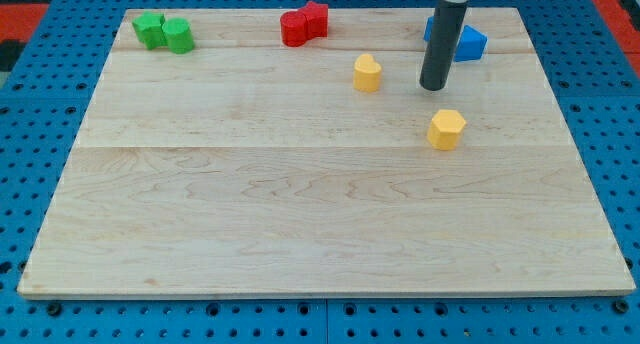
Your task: Push the yellow heart below to the green circle
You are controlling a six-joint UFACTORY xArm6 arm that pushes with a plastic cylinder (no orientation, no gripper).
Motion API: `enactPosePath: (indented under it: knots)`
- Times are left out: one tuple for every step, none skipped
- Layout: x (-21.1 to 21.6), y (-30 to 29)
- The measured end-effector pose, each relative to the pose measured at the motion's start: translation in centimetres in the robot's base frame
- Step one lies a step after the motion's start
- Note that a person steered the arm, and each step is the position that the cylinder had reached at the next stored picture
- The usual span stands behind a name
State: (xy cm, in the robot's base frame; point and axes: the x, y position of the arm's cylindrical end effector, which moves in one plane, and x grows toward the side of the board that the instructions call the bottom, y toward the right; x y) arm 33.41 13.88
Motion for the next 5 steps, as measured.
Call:
enactPosePath:
  knots:
    - [-1.4,-0.7]
    - [-1.7,-3.0]
    - [-0.5,-6.9]
    - [0.1,-11.8]
    - [0.1,-16.9]
